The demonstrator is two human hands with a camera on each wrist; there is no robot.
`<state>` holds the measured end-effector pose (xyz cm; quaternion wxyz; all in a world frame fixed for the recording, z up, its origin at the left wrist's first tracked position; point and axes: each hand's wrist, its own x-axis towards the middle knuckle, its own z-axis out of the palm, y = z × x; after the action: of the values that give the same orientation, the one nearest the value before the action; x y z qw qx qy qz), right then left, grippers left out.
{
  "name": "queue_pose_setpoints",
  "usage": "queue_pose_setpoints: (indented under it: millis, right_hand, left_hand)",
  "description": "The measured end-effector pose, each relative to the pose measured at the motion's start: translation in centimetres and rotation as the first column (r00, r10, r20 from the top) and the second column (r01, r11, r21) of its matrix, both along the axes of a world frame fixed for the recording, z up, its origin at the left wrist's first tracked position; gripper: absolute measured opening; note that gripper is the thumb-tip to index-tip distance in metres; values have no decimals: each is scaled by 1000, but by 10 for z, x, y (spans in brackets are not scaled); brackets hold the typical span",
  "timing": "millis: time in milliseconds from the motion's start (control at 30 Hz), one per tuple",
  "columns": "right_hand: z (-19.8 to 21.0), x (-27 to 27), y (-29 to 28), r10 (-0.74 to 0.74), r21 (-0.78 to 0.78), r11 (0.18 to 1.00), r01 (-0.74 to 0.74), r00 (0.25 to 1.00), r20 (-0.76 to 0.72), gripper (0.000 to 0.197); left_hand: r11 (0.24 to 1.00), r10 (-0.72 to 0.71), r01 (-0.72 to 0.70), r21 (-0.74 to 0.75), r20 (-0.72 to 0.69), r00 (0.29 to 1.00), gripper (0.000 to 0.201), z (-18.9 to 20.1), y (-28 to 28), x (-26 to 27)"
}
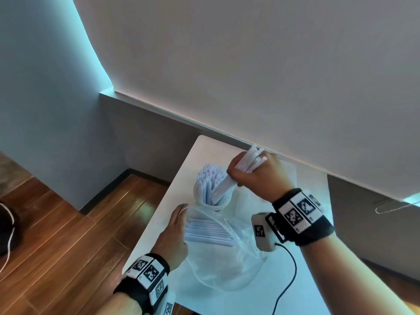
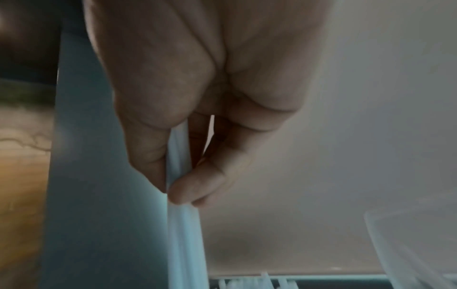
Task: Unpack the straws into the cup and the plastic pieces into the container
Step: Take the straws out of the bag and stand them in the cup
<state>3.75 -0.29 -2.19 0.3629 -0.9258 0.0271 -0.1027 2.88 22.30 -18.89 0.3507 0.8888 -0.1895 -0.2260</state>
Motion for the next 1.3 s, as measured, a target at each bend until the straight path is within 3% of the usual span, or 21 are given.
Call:
queue_pose_setpoints:
  millis: [133, 200, 333, 567, 667, 800, 900, 1067, 1200, 1300]
  right_hand:
    - [-26, 19, 4, 31, -121, 991, -56, 980, -199, 8]
    - [-39, 24, 6, 61, -159, 982, -102, 967, -248, 25]
    - [-41, 30, 0, 28, -89, 995, -44, 984, -178, 47]
    - [-48, 31, 5, -8, -96, 995, 7, 1000, -14, 42]
    - [-71, 28, 13, 11, -209, 978, -19, 999, -38, 22]
    - [-82, 24, 21, -11, -294, 956, 0, 999, -36, 52]
    - [-75, 16, 24, -1, -253, 967, 4, 1000, 12, 52]
    - [-103, -2, 31, 134, -431, 881, -193, 977, -164, 62]
    - [-99, 2, 34, 84, -410, 905, -108, 994, -77, 57]
    - [-100, 0, 42, 167, -484, 854, -189, 982, -89, 56]
  left_hand:
    - [1000, 3, -3, 13, -16, 1000, 103, 3, -3, 1]
    - [1000, 10, -10, 21, -29, 1000, 103, 5, -3, 0]
    - [1000, 12, -11, 20, -27, 1000, 103, 6, -2, -1]
    - [999, 16, -15, 49, -36, 999, 104, 8, -4, -1]
    - [998, 27, -24, 66, -51, 998, 105, 7, -4, -1]
    - [998, 26, -22, 67, -56, 998, 103, 10, -4, -1]
    - [997, 27, -23, 71, -60, 998, 103, 11, -4, -1]
    - [995, 26, -23, 98, -28, 999, 100, 13, -3, -3]
    - [994, 26, -22, 110, -29, 999, 100, 15, -3, -4]
    - [994, 24, -20, 105, -33, 999, 100, 16, -2, -5]
